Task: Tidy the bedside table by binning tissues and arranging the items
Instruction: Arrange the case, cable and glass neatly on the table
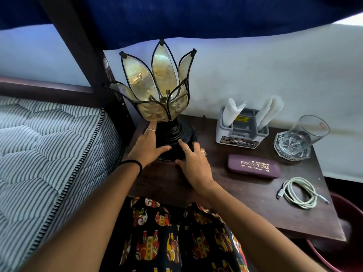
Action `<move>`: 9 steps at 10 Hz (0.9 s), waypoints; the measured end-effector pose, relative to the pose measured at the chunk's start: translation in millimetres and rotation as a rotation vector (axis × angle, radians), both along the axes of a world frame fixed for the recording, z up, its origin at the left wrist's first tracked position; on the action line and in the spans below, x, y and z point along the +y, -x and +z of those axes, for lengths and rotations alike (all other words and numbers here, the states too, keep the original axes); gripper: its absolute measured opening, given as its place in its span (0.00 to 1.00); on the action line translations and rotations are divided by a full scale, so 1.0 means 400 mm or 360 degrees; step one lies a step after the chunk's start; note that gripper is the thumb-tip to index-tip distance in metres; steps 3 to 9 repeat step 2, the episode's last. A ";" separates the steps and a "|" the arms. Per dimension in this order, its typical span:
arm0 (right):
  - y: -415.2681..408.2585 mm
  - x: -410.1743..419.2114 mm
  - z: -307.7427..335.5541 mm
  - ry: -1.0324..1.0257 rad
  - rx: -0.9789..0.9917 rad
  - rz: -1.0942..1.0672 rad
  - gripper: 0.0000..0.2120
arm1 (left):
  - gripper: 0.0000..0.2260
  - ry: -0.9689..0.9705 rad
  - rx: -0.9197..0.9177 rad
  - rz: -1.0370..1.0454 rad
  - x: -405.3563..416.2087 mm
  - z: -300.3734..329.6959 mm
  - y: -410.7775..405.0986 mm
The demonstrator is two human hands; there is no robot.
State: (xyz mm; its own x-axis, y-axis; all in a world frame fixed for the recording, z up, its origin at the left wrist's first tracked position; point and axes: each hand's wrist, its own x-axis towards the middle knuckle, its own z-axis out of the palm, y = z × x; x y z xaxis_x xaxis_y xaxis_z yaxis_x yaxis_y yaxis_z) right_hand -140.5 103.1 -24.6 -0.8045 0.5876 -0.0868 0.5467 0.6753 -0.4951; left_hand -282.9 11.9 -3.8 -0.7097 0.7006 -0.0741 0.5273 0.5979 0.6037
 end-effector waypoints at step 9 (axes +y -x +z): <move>-0.116 0.011 0.118 -0.0089 -0.0011 0.0013 0.27 | 0.46 0.0499 -0.0140 -0.0094 -0.051 0.094 -0.078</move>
